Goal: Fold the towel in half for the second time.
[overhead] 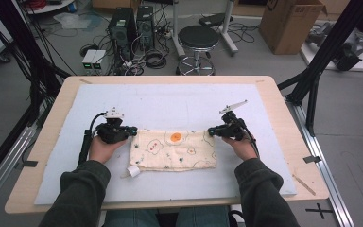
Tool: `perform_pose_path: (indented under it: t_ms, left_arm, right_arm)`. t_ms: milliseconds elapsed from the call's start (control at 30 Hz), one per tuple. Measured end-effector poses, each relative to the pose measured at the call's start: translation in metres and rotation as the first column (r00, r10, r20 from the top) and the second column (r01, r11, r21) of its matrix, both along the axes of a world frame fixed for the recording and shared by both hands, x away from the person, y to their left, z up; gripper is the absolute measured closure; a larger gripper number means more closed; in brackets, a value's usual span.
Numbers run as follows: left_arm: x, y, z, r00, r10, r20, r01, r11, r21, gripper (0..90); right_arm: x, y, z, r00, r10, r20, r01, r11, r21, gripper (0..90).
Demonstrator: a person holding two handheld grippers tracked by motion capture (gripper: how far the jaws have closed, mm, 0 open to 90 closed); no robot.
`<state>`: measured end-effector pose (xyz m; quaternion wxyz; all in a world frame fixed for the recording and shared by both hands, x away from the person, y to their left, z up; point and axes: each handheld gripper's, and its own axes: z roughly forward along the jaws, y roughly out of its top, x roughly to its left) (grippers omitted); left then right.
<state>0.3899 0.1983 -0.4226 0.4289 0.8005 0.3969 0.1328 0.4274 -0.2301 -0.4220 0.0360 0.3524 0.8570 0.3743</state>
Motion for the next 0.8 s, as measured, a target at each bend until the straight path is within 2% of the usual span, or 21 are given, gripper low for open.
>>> perform_pose_path:
  t_ms: [67, 200, 500, 667, 800]
  left_arm:
    - [0.0, 0.002, 0.002, 1.0, 0.002, 0.006, -0.002, 1.0, -0.007, 85.6]
    - [-0.001, 0.004, 0.004, 0.9999, 0.006, 0.015, -0.006, 0.9999, -0.013, 85.5]
    - [-0.009, 0.005, 0.01, 0.9984, -0.014, 0.054, 0.015, 0.9997, -0.021, 85.5]
    - [-0.017, 0.005, 0.012, 0.9966, -0.032, 0.076, 0.033, 0.9995, -0.001, 85.5]
    - [-0.022, 0.004, 0.015, 0.9953, -0.043, 0.087, 0.043, 0.9991, 0.009, 85.5]
  right_arm:
    - [0.0, 0.0, 0.002, 1.0, -0.002, -0.002, 0.002, 1.0, 0.006, 85.9]
    - [0.001, 0.002, 0.009, 0.9997, 0.003, 0.024, -0.004, 1.0, 0.015, 85.9]
    - [-0.004, -0.002, 0.016, 0.9994, 0.005, 0.033, -0.006, 0.999, 0.042, 85.8]
    - [-0.008, -0.001, 0.018, 0.9988, 0.014, 0.047, -0.016, 0.999, 0.043, 85.6]
    - [-0.013, -0.002, 0.013, 0.9981, 0.02, 0.059, -0.023, 0.998, 0.05, 85.4]
